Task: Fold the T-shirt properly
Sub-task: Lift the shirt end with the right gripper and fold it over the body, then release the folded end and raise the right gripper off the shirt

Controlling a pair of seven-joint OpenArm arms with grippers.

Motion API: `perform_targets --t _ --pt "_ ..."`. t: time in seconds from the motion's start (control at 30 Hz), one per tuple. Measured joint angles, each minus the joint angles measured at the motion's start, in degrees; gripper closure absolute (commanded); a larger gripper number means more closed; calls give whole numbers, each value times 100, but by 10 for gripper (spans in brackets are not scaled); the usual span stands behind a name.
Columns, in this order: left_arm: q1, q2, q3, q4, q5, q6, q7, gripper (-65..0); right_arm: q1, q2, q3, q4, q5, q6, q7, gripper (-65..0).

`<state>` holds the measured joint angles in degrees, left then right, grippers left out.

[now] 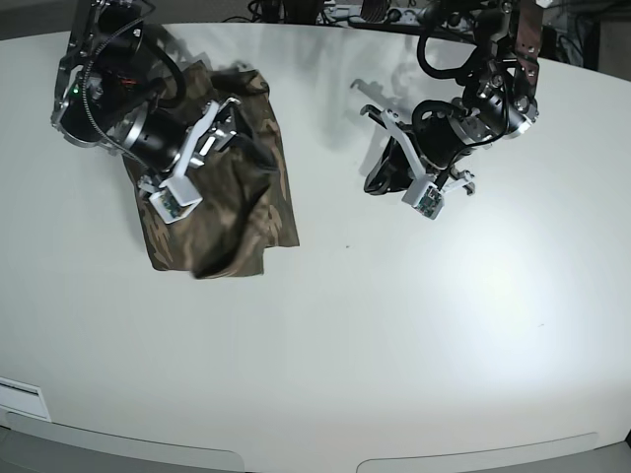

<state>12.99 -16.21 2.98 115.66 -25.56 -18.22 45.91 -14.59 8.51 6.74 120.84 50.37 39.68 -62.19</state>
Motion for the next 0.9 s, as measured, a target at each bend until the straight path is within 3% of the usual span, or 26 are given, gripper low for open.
perform_targets --t 0.17,0.47,0.57,0.67,0.73,0.9 --pt "-2 0 0 0 -2 0 0 0 90 162 -625 0 13 4 -55 -519" --pt "0 -2 0 0 7 -125 0 0 555 162 -612 0 592 4 -37 -508" --pt "2 -125 9 0 -15 -474 -48 0 730 162 -452 2 133 28 -348 -508" --pt "0 -306 9 0 -11 -492 -87 0 763 247 66 31 44 24 -341 -505" --pt "0 -380 4 0 -13 -492 -87 0 745 398 476 109 28 24 -339 -436" --pt "2 -546 7 0 -15 -492 -92 0 332 769 1578 181 -133 15 -647 -11"
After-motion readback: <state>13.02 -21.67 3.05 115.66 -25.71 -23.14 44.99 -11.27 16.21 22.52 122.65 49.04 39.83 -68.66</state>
